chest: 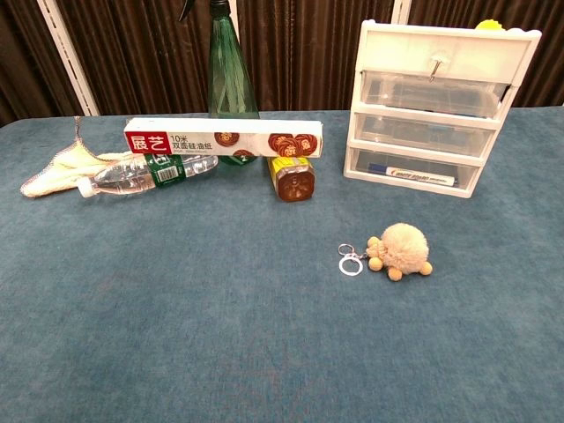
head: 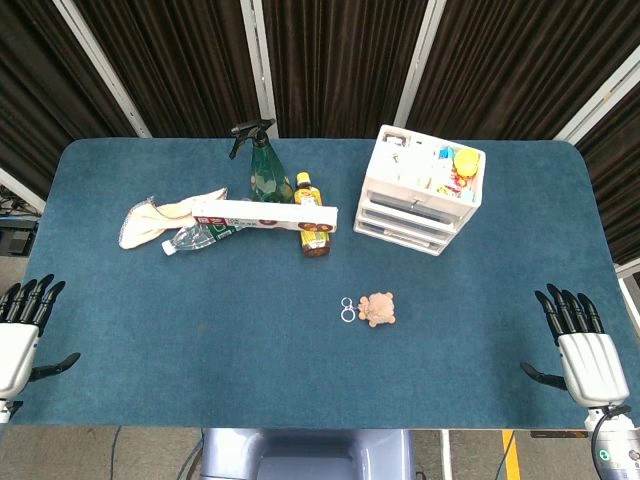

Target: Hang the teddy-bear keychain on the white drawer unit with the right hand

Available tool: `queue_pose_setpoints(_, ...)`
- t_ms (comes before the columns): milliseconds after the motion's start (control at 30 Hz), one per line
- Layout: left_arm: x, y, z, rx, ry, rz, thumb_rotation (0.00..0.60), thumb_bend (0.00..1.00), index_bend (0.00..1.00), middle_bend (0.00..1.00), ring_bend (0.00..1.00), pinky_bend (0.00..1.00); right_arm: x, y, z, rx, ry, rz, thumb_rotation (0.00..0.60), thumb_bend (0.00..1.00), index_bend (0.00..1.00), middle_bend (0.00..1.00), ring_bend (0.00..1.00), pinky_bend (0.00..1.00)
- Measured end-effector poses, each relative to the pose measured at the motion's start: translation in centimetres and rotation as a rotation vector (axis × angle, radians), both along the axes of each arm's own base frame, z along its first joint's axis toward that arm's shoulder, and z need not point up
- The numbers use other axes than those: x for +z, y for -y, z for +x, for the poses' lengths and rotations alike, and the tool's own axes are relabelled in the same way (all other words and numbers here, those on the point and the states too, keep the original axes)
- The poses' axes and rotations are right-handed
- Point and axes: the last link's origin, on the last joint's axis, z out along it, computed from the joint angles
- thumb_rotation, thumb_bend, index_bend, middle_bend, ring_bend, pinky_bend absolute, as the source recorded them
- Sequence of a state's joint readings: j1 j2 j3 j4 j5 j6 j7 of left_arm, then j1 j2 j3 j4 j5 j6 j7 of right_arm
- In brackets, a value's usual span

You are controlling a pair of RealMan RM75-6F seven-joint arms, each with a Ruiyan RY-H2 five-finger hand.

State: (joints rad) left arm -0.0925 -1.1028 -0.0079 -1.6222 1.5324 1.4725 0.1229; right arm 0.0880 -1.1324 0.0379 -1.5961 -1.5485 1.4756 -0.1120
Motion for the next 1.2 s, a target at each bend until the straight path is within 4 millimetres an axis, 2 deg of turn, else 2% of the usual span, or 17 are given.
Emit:
queue_pose_setpoints(900, 0.0, 0.0, 0.1, -0.005, 0.004, 0.008, 0.560, 0.04, 0.00, 0.00, 0.00, 0.00, 0.0, -0.1, 0.3, -0.002, 0.015, 0.004, 0.600, 0.00, 0.01, 0.02, 0.00, 0.08)
queue_pose_setpoints(1000, 0.0, 0.0, 0.1, 0.003, 0.008, 0.011, 0.560, 0.04, 0.00, 0.00, 0.00, 0.00, 0.0, 0.1, 0.6, 0.001, 0.033, 0.002, 0.600, 0.00, 0.03, 0.14, 0.08, 0.21)
queue_pose_setpoints(1100, 0.1, 0.0, 0.1, 0.004, 0.011, 0.014, 0.561, 0.04, 0.00, 0.00, 0.00, 0.00, -0.1, 0.6, 1.5, 0.017, 0.060, 0.001, 0.600, 0.00, 0.07, 0.34, 0.29, 0.45)
queue_pose_setpoints(1167, 0.0, 0.0, 0.2, 0.000, 0.013, 0.015, 0.561, 0.04, 0.00, 0.00, 0.00, 0.00, -0.2, 1.2, 2.7, 0.044, 0.075, 0.004, 0.600, 0.00, 0.13, 0.55, 0.51, 0.61)
queue_pose_setpoints(1200, 0.0, -0.1, 0.2, -0.002, 0.014, 0.015, 0.560, 0.04, 0.00, 0.00, 0.00, 0.00, -0.3, 1.5, 3.3, 0.058, 0.079, 0.007, 0.600, 0.00, 0.15, 0.62, 0.58, 0.65)
